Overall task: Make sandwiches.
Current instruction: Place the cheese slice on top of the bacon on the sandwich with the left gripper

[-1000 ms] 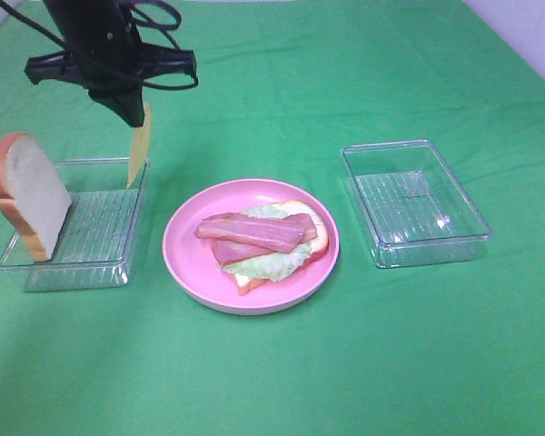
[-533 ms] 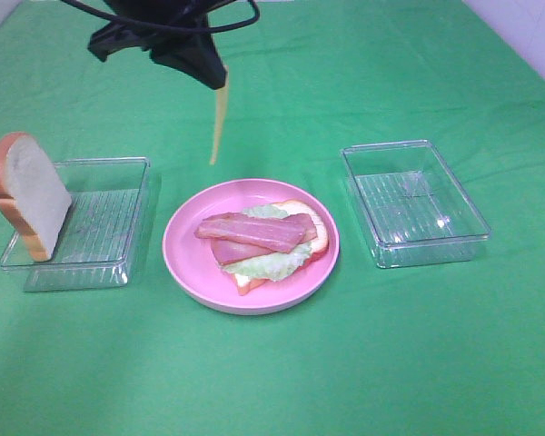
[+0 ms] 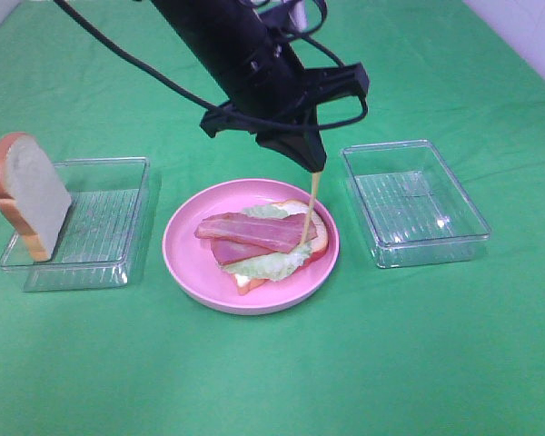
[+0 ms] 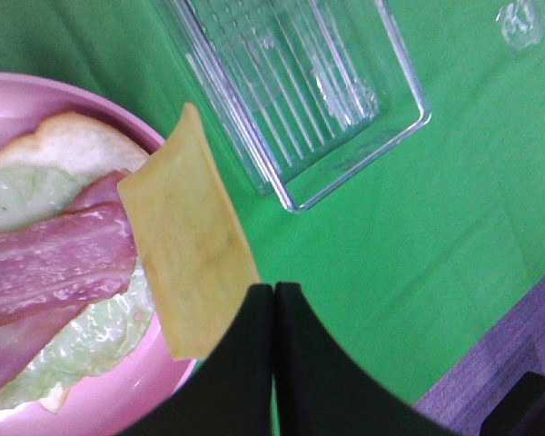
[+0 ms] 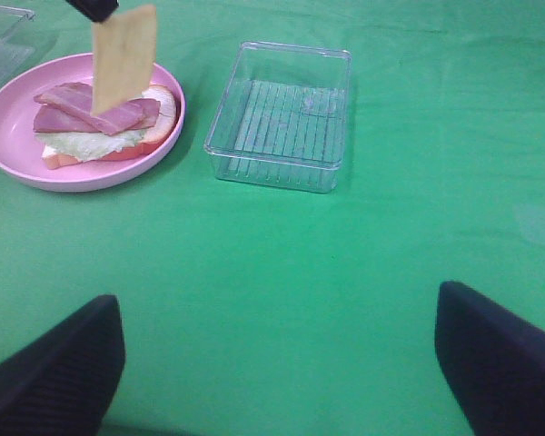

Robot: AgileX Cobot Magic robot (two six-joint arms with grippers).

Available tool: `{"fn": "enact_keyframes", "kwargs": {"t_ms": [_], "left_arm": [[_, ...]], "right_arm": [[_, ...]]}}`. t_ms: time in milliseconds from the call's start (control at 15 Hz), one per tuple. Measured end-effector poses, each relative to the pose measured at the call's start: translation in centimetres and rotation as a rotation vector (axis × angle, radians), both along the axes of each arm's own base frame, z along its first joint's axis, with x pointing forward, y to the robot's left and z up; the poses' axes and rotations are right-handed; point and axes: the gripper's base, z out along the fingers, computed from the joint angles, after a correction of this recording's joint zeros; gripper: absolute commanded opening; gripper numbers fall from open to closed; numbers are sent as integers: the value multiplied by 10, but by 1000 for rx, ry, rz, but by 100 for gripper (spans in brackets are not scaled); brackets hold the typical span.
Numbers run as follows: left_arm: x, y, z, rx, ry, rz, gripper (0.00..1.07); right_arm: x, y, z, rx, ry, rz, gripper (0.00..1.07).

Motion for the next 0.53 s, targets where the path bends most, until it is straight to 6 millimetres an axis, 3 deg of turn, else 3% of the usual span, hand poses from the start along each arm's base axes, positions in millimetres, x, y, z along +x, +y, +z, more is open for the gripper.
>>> {"fn": "enact_keyframes", "kwargs": {"t_ms": [200, 400, 533], "left_arm": [[0, -2, -12, 46, 4, -20, 0], [5, 14, -22, 251, -41, -14, 0], [5, 16, -29, 284, -13, -1, 0]], "right_arm": [[0, 0, 0, 0, 0, 0, 87], [0, 0, 0, 0, 0, 0, 87], [0, 0, 0, 0, 0, 0, 87]]}}
